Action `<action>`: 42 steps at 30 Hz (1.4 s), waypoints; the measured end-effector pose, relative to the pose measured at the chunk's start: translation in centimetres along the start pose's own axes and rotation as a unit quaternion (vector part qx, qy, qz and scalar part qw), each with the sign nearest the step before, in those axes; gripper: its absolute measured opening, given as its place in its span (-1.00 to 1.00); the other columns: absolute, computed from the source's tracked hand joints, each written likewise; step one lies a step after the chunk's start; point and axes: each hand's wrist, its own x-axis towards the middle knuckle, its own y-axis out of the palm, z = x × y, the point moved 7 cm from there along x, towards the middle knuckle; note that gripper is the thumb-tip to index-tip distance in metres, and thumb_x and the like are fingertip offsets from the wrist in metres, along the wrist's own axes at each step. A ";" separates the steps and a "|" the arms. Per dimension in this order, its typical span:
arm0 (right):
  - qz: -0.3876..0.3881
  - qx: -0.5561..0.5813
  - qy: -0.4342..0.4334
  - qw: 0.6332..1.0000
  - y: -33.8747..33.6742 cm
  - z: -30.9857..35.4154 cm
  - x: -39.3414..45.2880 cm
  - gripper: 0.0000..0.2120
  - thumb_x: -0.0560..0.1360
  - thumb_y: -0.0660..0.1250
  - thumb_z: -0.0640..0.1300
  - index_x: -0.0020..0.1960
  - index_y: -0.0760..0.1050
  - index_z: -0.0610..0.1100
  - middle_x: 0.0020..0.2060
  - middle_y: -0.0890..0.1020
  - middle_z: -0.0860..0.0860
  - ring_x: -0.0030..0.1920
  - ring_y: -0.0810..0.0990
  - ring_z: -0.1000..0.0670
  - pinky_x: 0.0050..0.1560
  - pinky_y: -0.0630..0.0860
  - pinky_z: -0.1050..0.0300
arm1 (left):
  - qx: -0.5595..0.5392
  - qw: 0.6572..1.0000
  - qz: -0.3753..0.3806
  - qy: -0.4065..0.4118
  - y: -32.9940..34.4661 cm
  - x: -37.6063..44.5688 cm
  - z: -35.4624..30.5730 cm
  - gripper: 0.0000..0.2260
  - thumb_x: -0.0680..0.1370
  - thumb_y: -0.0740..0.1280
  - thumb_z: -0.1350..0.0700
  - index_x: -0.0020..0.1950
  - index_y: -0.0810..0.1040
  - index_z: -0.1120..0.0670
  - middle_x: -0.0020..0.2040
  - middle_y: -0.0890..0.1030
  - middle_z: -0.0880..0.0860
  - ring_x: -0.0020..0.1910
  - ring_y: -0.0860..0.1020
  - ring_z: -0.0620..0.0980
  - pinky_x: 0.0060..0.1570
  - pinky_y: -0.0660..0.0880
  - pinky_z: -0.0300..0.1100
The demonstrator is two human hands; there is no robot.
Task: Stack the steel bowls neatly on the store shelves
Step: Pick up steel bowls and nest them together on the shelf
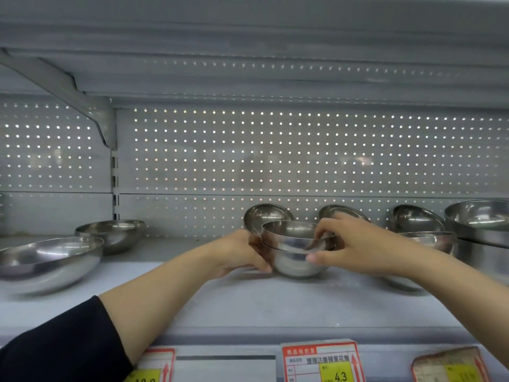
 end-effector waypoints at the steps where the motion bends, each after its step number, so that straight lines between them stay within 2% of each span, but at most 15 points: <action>1: 0.011 0.004 0.014 1.000 0.3 -0.2 0.1 -0.63 0.30 0.33 0.36 -0.03 0.42 0.16 -0.10 0.39 0.18 -0.14 0.44 0.24 -0.25 0.29 0.31 | 0.002 1.000 -0.003 0.000 0.0 0.0 0.0 -0.59 0.36 0.33 0.52 0.19 0.52 0.31 -0.05 0.60 0.14 -0.09 0.58 -0.02 -0.10 0.54 -0.38; 5: 0.002 0.026 0.029 0.999 1.0 -0.4 0.7 -0.64 0.24 0.43 0.31 -0.13 0.48 0.10 -0.11 0.47 0.11 -0.17 0.50 0.16 -0.30 0.32 0.28 | 0.009 0.999 -0.033 -0.006 -0.3 -0.1 0.1 -0.61 0.34 0.33 0.54 0.13 0.54 0.33 -0.15 0.60 0.11 -0.15 0.57 -0.02 -0.03 0.53 -0.27; 8: -0.024 0.066 0.025 0.997 0.8 0.3 1.6 -0.63 0.21 0.48 0.26 -0.21 0.52 0.01 -0.24 0.57 0.10 -0.29 0.52 0.14 -0.31 0.39 0.25 | 0.029 0.994 -0.099 -0.024 -1.8 -0.5 -0.1 -0.65 0.31 0.35 0.51 0.08 0.55 0.35 -0.13 0.58 0.15 -0.12 0.54 0.06 0.06 0.51 -0.15; 10: -0.041 0.082 0.022 0.996 0.1 1.4 2.7 -0.64 0.19 0.48 0.27 -0.25 0.53 0.03 -0.31 0.58 0.13 -0.35 0.51 0.21 -0.36 0.39 0.31 | 0.054 0.987 -0.150 -0.032 -3.8 -1.0 -0.6 -0.69 0.32 0.36 0.47 0.05 0.58 0.31 -0.15 0.55 0.15 -0.13 0.51 0.05 0.02 0.48 -0.14; 13: -0.051 0.113 0.001 0.992 -0.6 4.3 5.4 -0.64 0.20 0.46 0.29 -0.23 0.54 0.05 -0.29 0.61 0.14 -0.24 0.57 0.18 -0.29 0.45 0.26 | 0.118 0.971 -0.204 -0.049 -8.1 -2.1 -1.8 -0.74 0.36 0.37 0.41 0.03 0.59 0.28 -0.15 0.54 0.14 -0.12 0.50 0.04 -0.03 0.45 -0.15; 17: -0.046 0.123 -0.005 0.991 0.5 8.7 10.6 -0.64 0.26 0.46 0.25 -0.19 0.45 0.03 -0.25 0.52 0.14 -0.23 0.49 0.12 -0.37 0.33 0.22 | 0.145 0.936 -0.309 -0.081 -14.4 -3.0 -1.5 -0.69 0.37 0.39 0.42 0.11 0.57 0.33 0.06 0.61 0.21 0.05 0.57 0.08 0.17 0.48 -0.05; 18: -0.045 0.134 -0.007 0.990 1.1 9.7 12.0 -0.66 0.28 0.48 0.21 -0.17 0.45 0.02 -0.23 0.53 0.12 -0.25 0.48 0.12 -0.37 0.32 0.22 | 0.147 0.925 -0.336 -0.094 -15.6 -3.0 -0.9 -0.65 0.40 0.38 0.41 0.18 0.53 0.33 0.15 0.59 0.21 0.13 0.57 0.11 0.17 0.49 -0.08; 20: -0.034 0.166 -0.015 0.985 2.7 11.0 14.3 -0.61 0.30 0.50 0.13 -0.01 0.51 -0.06 -0.13 0.57 0.04 -0.18 0.51 0.04 -0.27 0.39 0.18 | 0.132 0.914 -0.365 -0.116 -17.3 -2.8 1.0 -0.62 0.46 0.32 0.40 0.28 0.45 0.33 0.26 0.53 0.24 0.22 0.53 0.16 0.02 0.54 -0.22; 22: -0.020 0.174 -0.015 0.984 4.6 11.6 15.9 -0.54 0.30 0.51 0.10 0.08 0.52 -0.12 -0.07 0.57 0.01 -0.09 0.53 -0.01 -0.15 0.45 0.14 | 0.119 0.907 -0.379 -0.138 -18.1 -2.6 3.3 -0.65 0.50 0.27 0.37 0.29 0.43 0.34 0.27 0.51 0.26 0.24 0.52 0.17 -0.04 0.54 -0.23; 26: 0.001 0.213 -0.011 0.977 7.8 11.2 17.1 -0.60 0.26 0.52 0.10 -0.02 0.55 -0.09 -0.23 0.55 0.09 -0.25 0.49 0.12 -0.30 0.38 0.26 | 0.105 0.905 -0.381 -0.156 -18.6 -2.1 6.5 -0.68 0.46 0.31 0.36 0.22 0.47 0.34 0.19 0.56 0.25 0.14 0.55 0.11 0.04 0.51 -0.13; 29: -0.007 0.239 -0.010 0.971 8.8 10.9 17.1 -0.62 0.25 0.52 0.09 -0.04 0.55 -0.08 -0.17 0.58 0.07 -0.24 0.49 0.15 -0.32 0.39 0.28 | 0.081 0.913 -0.372 -0.144 -18.6 -1.4 7.3 -0.67 0.48 0.24 0.42 0.24 0.46 0.35 0.19 0.55 0.29 -0.03 0.53 0.03 -0.24 0.53 -0.23; 33: -0.027 0.247 -0.016 0.969 9.1 11.1 17.0 -0.66 0.27 0.52 0.07 -0.06 0.50 -0.02 -0.25 0.50 0.20 -0.27 0.46 0.25 -0.41 0.39 0.35 | 0.094 0.908 -0.376 -0.161 -18.7 -1.2 7.9 -0.69 0.46 0.26 0.44 0.21 0.47 0.35 0.16 0.57 0.28 0.18 0.53 0.15 0.11 0.47 -0.12; 36: -0.025 0.243 -0.016 0.970 9.3 11.4 17.2 -0.66 0.27 0.52 0.09 -0.09 0.47 0.00 -0.22 0.50 0.18 -0.23 0.48 0.21 -0.31 0.42 0.31 | 0.091 0.909 -0.372 -0.165 -18.9 -1.1 8.3 -0.72 0.48 0.17 0.46 0.17 0.47 0.38 0.18 0.55 0.32 0.18 0.51 0.19 0.01 0.46 -0.12; 39: -0.022 0.228 -0.006 0.973 9.7 11.3 17.3 -0.65 0.28 0.50 0.13 -0.06 0.45 0.03 -0.11 0.50 0.11 -0.12 0.51 0.07 -0.23 0.42 0.23 | 0.122 0.904 -0.372 -0.172 -18.7 -1.3 8.3 -0.74 0.48 0.19 0.42 0.13 0.51 0.33 0.13 0.58 0.28 0.09 0.55 0.16 -0.07 0.44 -0.15; 42: -0.013 0.231 -0.002 0.973 10.0 11.4 17.2 -0.65 0.31 0.49 0.12 -0.05 0.42 0.02 -0.05 0.44 0.08 -0.14 0.47 0.09 -0.33 0.34 0.30 | 0.148 0.899 -0.370 -0.181 -18.5 -1.3 8.5 -0.75 0.49 0.20 0.37 0.14 0.51 0.31 0.12 0.58 0.26 0.15 0.54 0.18 0.01 0.47 -0.13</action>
